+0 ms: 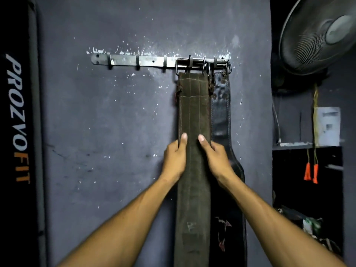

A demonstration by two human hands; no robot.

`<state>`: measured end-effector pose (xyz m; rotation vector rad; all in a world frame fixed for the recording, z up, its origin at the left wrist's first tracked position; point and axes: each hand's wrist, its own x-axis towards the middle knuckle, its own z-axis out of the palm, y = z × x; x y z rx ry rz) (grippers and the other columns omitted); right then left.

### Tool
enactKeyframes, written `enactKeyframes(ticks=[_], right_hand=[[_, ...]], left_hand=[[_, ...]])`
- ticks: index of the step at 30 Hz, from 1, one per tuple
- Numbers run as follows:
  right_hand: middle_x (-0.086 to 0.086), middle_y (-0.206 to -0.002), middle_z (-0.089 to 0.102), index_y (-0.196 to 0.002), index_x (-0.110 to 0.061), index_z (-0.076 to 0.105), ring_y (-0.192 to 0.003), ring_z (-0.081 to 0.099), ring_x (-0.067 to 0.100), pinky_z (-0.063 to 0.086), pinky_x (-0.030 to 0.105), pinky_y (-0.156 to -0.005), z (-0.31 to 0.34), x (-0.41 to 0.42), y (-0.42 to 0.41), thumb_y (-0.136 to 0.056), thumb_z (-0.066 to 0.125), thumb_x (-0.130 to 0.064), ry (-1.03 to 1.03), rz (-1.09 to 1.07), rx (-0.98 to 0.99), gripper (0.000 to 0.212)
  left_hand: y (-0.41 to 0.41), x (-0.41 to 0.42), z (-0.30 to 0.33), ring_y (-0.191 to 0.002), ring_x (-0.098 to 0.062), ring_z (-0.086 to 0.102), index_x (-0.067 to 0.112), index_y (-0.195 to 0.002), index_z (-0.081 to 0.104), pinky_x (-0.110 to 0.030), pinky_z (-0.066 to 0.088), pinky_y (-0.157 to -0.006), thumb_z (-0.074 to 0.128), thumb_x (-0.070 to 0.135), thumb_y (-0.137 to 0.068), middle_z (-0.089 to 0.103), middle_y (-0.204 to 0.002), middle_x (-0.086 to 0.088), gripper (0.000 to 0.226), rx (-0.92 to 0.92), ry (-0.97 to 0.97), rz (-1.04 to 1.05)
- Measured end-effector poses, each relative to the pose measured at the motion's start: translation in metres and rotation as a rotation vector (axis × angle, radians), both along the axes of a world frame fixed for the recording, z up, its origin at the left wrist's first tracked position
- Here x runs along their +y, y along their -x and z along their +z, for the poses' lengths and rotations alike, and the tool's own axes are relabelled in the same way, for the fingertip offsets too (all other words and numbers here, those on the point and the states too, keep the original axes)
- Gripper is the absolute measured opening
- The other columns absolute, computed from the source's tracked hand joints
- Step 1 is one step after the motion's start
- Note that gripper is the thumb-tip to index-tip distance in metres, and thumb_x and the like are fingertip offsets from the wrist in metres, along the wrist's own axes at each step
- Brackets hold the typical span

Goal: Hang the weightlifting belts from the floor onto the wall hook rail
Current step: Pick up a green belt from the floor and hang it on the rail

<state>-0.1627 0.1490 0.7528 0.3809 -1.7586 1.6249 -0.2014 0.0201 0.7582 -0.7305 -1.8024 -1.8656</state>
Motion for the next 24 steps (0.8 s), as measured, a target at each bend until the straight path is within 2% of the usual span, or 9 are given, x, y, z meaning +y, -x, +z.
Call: enactKeyframes(ticks=[3,5,8,12,15,17,20,22,24], right_hand=[[0.003,-0.105,0.082,-0.107,-0.013,0.08,-0.105,0.077,0.02,0.058,0.049,-0.101,-0.05,-0.002,-0.011,-0.102,0.059,-0.045,0.025,0.058,-0.064,0.039],[0.002,-0.099,0.083,-0.103,-0.015,0.08,-0.098,0.078,0.017,0.061,0.048,-0.094,-0.071,-0.009,-0.012,-0.103,0.058,-0.043,0.048,-0.024,-0.042,0.035],[0.003,-0.087,0.082,-0.093,-0.011,0.077,-0.083,0.077,0.017,0.063,0.045,-0.08,-0.084,-0.014,-0.01,-0.105,0.057,-0.038,0.074,-0.179,0.014,0.036],[0.006,-0.093,0.082,-0.098,-0.013,0.079,-0.099,0.078,0.031,0.063,0.048,-0.086,-0.083,-0.011,-0.022,-0.104,0.058,-0.04,0.121,-0.129,-0.008,0.035],[0.01,-0.105,0.081,-0.11,-0.015,0.079,-0.104,0.078,0.03,0.061,0.046,-0.093,-0.119,-0.006,-0.045,-0.106,0.054,-0.045,0.14,0.015,-0.097,0.04],[0.008,-0.113,0.08,-0.119,-0.016,0.077,-0.11,0.076,0.025,0.058,0.046,-0.1,-0.159,0.002,-0.058,-0.105,0.055,-0.046,0.084,0.078,-0.183,0.041],[-0.008,-0.117,0.079,-0.12,-0.027,0.076,-0.114,0.073,0.011,0.056,0.046,-0.105,-0.224,0.015,-0.069,-0.096,0.062,-0.057,-0.136,0.01,-0.331,0.042],[-0.016,-0.117,0.078,-0.119,-0.033,0.076,-0.114,0.071,0.002,0.056,0.043,-0.105,-0.255,0.022,-0.072,-0.094,0.063,-0.058,-0.272,-0.05,-0.397,0.038],[-0.014,-0.114,0.079,-0.12,-0.025,0.076,-0.109,0.072,-0.001,0.057,0.041,-0.1,-0.273,0.023,-0.076,-0.1,0.064,-0.044,-0.315,-0.079,-0.395,0.03]], left_hand=[[-0.011,-0.002,-0.06,-0.095,-0.022,0.078,0.01,-0.1,0.08,-0.051,0.061,-0.09,0.055,0.05,-0.101,0.082,-0.093,-0.005,0.047,-0.112,-0.02,-0.096],[-0.018,0.003,-0.08,-0.095,-0.027,0.078,0.008,-0.1,0.08,-0.055,0.061,-0.09,0.059,0.04,-0.102,0.082,-0.093,-0.009,0.038,-0.144,-0.067,-0.17],[-0.021,0.009,-0.083,-0.093,-0.029,0.078,0.006,-0.1,0.079,-0.053,0.062,-0.088,0.06,0.031,-0.102,0.082,-0.091,-0.011,0.032,-0.15,-0.11,-0.167],[-0.031,0.011,-0.083,-0.09,-0.025,0.078,0.007,-0.096,0.079,-0.042,0.064,-0.084,0.063,0.03,-0.101,0.081,-0.091,-0.012,0.028,-0.174,-0.17,-0.195],[-0.054,0.005,-0.119,-0.094,-0.018,0.078,0.014,-0.103,0.077,-0.029,0.062,-0.079,0.063,0.027,-0.101,0.082,-0.095,-0.005,0.019,-0.217,-0.136,-0.289],[-0.066,0.001,-0.162,-0.1,-0.014,0.077,0.018,-0.108,0.075,-0.021,0.059,-0.081,0.062,0.023,-0.101,0.082,-0.101,0.002,0.016,-0.253,-0.09,-0.335],[-0.076,-0.006,-0.236,-0.105,-0.01,0.075,0.018,-0.114,0.072,-0.019,0.057,-0.084,0.064,0.015,-0.1,0.079,-0.112,-0.001,0.016,-0.346,-0.02,-0.327],[-0.081,-0.01,-0.274,-0.106,-0.012,0.074,0.015,-0.118,0.07,-0.024,0.059,-0.088,0.065,0.007,-0.098,0.078,-0.117,-0.005,0.022,-0.39,0.018,-0.296],[-0.086,-0.012,-0.299,-0.103,-0.019,0.074,0.007,-0.12,0.071,-0.035,0.062,-0.091,0.064,0.001,-0.097,0.078,-0.116,-0.012,0.025,-0.455,-0.019,-0.263]])
